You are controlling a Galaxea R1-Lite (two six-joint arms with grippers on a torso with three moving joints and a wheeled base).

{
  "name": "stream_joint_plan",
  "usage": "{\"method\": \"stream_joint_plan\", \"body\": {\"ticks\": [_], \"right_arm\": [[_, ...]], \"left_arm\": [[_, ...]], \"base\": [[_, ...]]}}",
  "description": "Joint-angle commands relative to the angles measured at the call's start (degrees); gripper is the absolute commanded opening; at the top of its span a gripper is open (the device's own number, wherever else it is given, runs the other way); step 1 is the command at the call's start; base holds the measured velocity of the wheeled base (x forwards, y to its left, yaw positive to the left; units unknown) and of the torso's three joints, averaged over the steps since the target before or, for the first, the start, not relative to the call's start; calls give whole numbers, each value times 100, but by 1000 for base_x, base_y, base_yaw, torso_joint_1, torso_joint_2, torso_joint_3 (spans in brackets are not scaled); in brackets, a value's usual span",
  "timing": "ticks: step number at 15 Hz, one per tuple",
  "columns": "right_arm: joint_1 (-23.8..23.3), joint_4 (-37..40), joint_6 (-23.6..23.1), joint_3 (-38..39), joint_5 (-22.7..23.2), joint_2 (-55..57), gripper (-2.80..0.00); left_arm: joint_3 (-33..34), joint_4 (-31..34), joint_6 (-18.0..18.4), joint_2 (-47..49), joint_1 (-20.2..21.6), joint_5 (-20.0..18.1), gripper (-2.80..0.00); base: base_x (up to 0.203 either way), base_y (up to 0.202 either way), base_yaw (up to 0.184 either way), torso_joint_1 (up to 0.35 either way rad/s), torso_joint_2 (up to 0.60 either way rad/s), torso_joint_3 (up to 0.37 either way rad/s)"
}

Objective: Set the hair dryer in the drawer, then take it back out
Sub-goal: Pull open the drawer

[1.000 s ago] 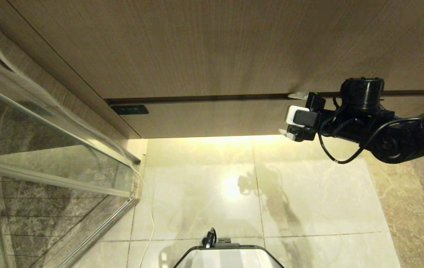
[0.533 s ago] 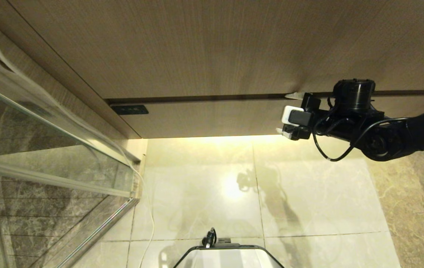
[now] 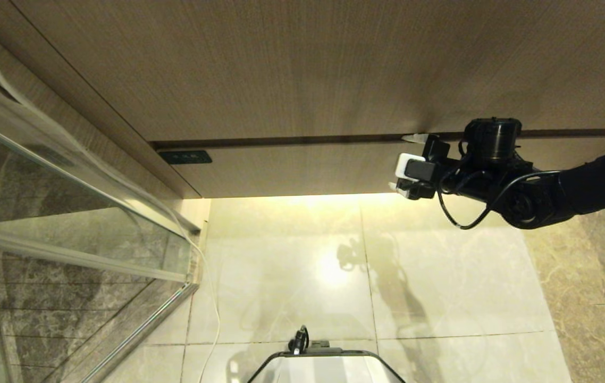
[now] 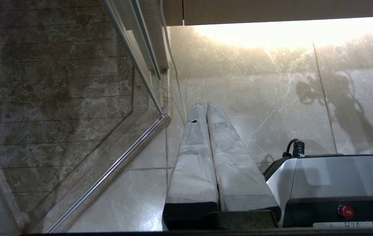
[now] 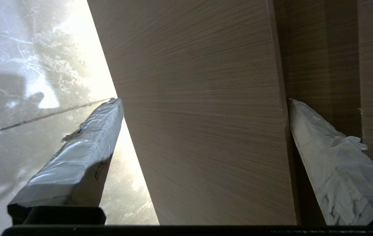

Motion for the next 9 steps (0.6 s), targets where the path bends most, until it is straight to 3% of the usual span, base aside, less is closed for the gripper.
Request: {"method": "stream_joint_plan", "body": {"ticks": [1,9], "right_arm": [[-26,11,-48,-43,-9,100,0],[-61,1320,174,13,-91,-144,0]], "left_arm": [[8,-1,0,-3,2,2,-280],[5,-1,0,0,2,2,-280]], "base": [[0,0,0,0,0,0],[0,0,0,0,0,0]]}}
